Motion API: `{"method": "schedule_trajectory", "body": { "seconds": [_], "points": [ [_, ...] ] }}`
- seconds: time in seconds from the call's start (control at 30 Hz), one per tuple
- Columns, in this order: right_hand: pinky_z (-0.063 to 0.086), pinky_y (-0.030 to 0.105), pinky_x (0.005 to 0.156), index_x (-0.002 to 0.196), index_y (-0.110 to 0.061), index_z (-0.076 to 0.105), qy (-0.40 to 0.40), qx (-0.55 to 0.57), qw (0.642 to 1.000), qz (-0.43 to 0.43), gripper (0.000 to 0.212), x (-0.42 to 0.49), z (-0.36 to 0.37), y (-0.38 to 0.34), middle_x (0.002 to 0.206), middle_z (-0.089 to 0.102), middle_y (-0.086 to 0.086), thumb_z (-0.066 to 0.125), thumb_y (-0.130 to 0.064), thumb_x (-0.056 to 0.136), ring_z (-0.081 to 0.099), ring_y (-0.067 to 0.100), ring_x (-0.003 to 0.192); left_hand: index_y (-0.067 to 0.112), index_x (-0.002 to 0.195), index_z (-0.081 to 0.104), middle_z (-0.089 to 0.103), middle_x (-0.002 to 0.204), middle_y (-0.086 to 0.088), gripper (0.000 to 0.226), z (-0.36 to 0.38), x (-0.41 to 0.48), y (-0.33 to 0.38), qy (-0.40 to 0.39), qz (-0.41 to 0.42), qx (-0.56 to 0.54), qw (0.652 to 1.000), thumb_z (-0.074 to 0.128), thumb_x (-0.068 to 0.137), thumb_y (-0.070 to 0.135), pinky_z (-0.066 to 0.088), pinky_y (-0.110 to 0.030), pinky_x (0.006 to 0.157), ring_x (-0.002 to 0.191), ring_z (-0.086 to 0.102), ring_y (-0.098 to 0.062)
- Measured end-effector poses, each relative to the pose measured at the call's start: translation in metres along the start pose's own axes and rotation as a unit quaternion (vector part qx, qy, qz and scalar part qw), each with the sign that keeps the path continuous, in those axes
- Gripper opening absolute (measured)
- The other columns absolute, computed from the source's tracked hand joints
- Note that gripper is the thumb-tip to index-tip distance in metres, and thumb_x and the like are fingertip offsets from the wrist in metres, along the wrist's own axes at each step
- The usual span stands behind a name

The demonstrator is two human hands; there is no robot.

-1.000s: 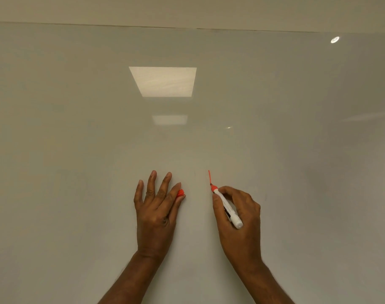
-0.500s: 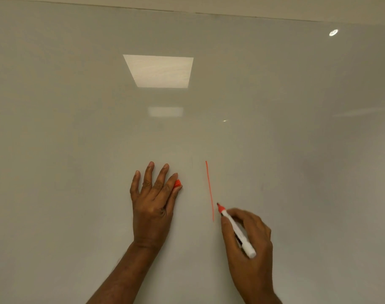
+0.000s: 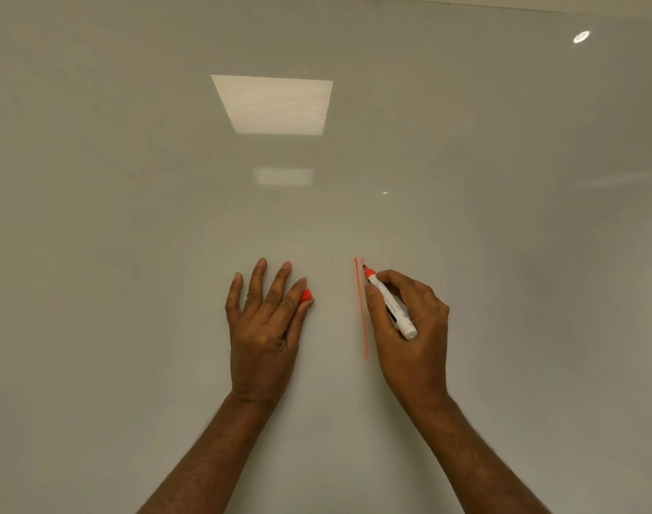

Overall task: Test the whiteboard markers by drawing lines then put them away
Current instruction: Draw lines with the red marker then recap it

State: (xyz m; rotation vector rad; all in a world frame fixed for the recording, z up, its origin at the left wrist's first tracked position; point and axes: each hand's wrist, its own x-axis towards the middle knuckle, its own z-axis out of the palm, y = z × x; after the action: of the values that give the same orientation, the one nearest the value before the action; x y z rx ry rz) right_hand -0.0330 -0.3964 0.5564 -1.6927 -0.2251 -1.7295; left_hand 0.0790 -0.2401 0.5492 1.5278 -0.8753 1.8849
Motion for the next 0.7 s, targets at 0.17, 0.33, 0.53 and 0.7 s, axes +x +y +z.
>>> {"method": "schedule_trajectory", "body": {
  "seconds": [0.17, 0.33, 0.53, 0.7],
  "points": [
    [0.043, 0.022, 0.094, 0.117, -0.018, 0.07, 0.001, -0.013, 1.0, 0.018, 0.039, -0.041, -0.012, 0.01, 0.107, 0.069, -0.009, 0.055, -0.045, 0.093, 0.063, 0.013, 0.103, 0.01, 0.128, 0.07, 0.063, 0.139, -0.01, 0.033, -0.001, 0.0, 0.001, 0.0, -0.002, -0.001, 1.0, 0.066, 0.1, 0.027, 0.031, -0.061, 0.118, 0.143, 0.047, -0.032],
    [0.044, 0.018, 0.092, 0.111, -0.014, 0.072, 0.015, -0.026, 0.999, 0.021, 0.043, -0.091, -0.021, 0.022, 0.103, 0.069, -0.007, 0.056, -0.05, 0.094, 0.06, 0.009, 0.103, 0.01, 0.128, 0.071, 0.063, 0.139, -0.009, 0.032, 0.0, -0.001, 0.001, -0.002, -0.006, -0.003, 1.0, 0.068, 0.1, 0.026, 0.031, -0.062, 0.116, 0.143, 0.047, -0.032],
    [0.05, 0.016, 0.088, 0.102, 0.007, 0.071, 0.003, 0.002, 0.995, 0.095, 0.059, -0.12, -0.024, 0.05, 0.095, 0.072, 0.016, 0.066, -0.049, 0.082, 0.055, -0.014, 0.102, 0.01, 0.128, 0.07, 0.063, 0.139, -0.009, 0.033, -0.001, -0.001, 0.001, -0.002, -0.008, -0.008, 1.0, 0.067, 0.1, 0.027, 0.031, -0.062, 0.117, 0.143, 0.046, -0.032],
    [0.056, 0.03, 0.08, 0.103, -0.026, 0.07, 0.012, 0.076, 0.985, 0.157, 0.026, -0.122, -0.038, 0.023, 0.098, 0.073, -0.004, 0.076, -0.042, 0.083, 0.067, 0.011, 0.098, 0.01, 0.128, 0.069, 0.062, 0.14, -0.007, 0.034, -0.003, -0.003, 0.0, -0.013, -0.023, -0.039, 0.999, 0.067, 0.099, 0.027, 0.028, -0.061, 0.119, 0.145, 0.045, -0.029]
  ]
}}
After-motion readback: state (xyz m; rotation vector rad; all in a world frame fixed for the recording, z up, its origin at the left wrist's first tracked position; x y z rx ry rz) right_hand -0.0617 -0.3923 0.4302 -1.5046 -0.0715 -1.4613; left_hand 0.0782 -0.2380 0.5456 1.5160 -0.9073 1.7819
